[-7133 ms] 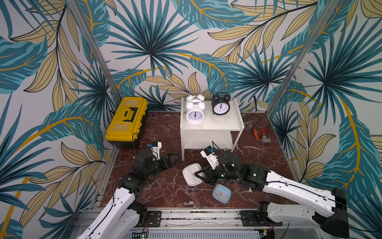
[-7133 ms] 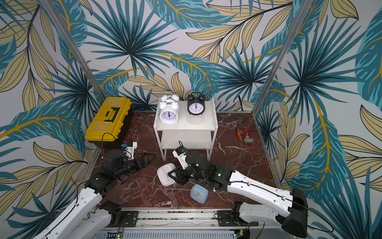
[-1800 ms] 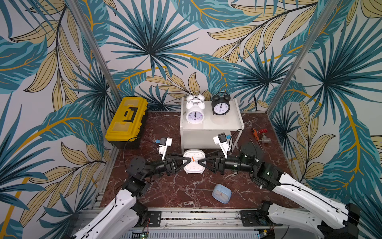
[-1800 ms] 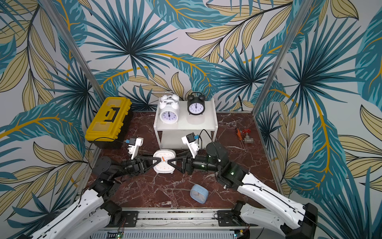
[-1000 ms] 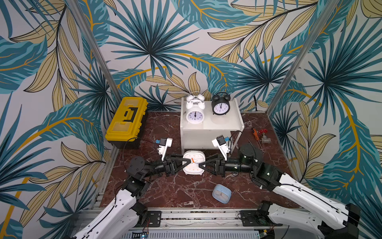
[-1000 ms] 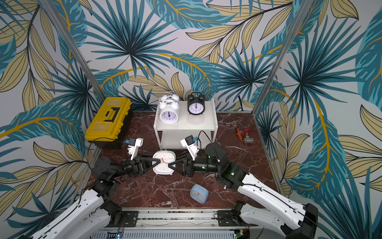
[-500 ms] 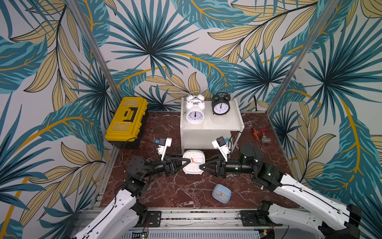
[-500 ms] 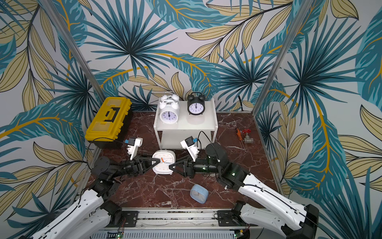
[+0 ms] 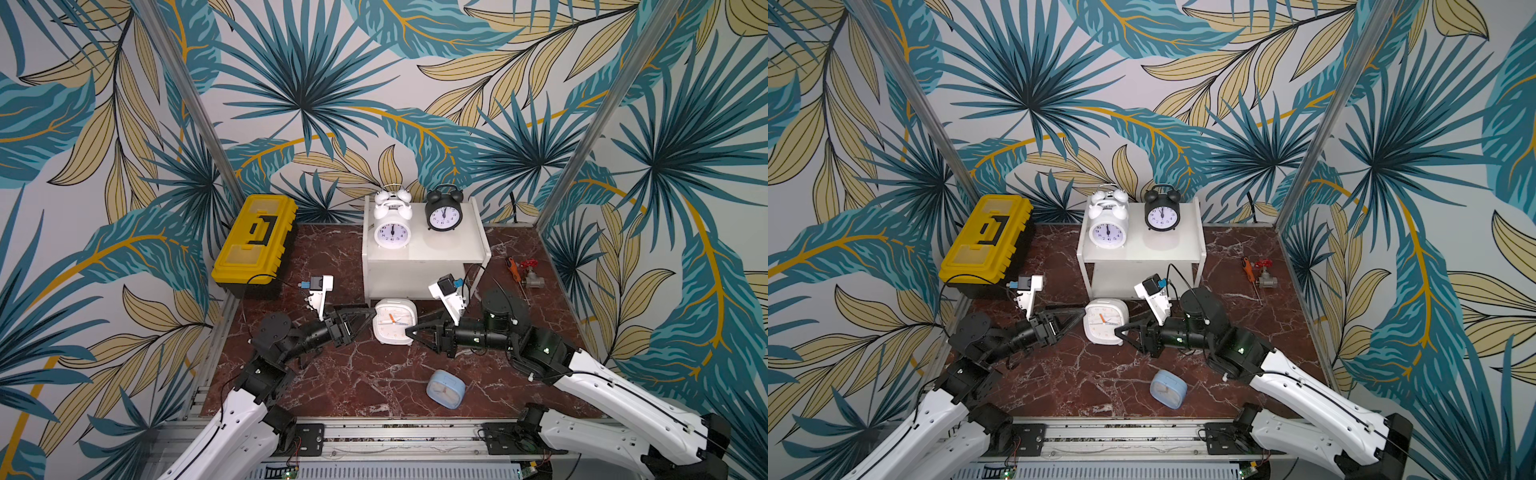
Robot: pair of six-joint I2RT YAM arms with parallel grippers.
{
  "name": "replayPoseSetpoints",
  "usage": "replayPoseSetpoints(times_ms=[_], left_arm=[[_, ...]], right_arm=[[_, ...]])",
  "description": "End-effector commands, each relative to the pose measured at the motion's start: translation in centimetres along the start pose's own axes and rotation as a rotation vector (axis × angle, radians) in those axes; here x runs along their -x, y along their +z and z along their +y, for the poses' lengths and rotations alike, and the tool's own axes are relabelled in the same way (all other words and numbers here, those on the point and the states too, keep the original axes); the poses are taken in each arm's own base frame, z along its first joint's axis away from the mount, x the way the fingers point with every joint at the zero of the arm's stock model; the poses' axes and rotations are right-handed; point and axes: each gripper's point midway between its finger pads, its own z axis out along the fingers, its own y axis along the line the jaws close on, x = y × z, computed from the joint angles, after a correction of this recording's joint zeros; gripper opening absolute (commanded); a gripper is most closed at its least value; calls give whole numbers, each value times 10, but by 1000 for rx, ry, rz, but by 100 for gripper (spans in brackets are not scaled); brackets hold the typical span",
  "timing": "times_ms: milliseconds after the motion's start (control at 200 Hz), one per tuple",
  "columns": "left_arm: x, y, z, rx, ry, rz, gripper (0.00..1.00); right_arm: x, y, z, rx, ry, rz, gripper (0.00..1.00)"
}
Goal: Place the alarm clocks on the shelf by style
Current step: Pick up the alarm from the center of the board, then place the alarm on the shelf.
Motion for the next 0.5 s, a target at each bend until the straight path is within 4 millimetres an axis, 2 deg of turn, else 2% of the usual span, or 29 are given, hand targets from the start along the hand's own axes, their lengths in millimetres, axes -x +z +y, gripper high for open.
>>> replayPoseSetpoints(times_ms=[0, 165, 290, 496], left_arm=[[23, -18, 23, 210, 24, -126, 73], [24, -44, 36, 307, 7, -211, 70], [19, -61, 46, 366, -24, -259, 71], [12, -67, 49, 374, -52, -257, 71]], right_arm=[[26, -6, -22, -158, -143, -122, 24], [43, 6, -55, -314, -242, -237, 23], [47, 19, -75, -391, -292, -291, 23], [49, 34, -100, -492, -335, -366, 23]])
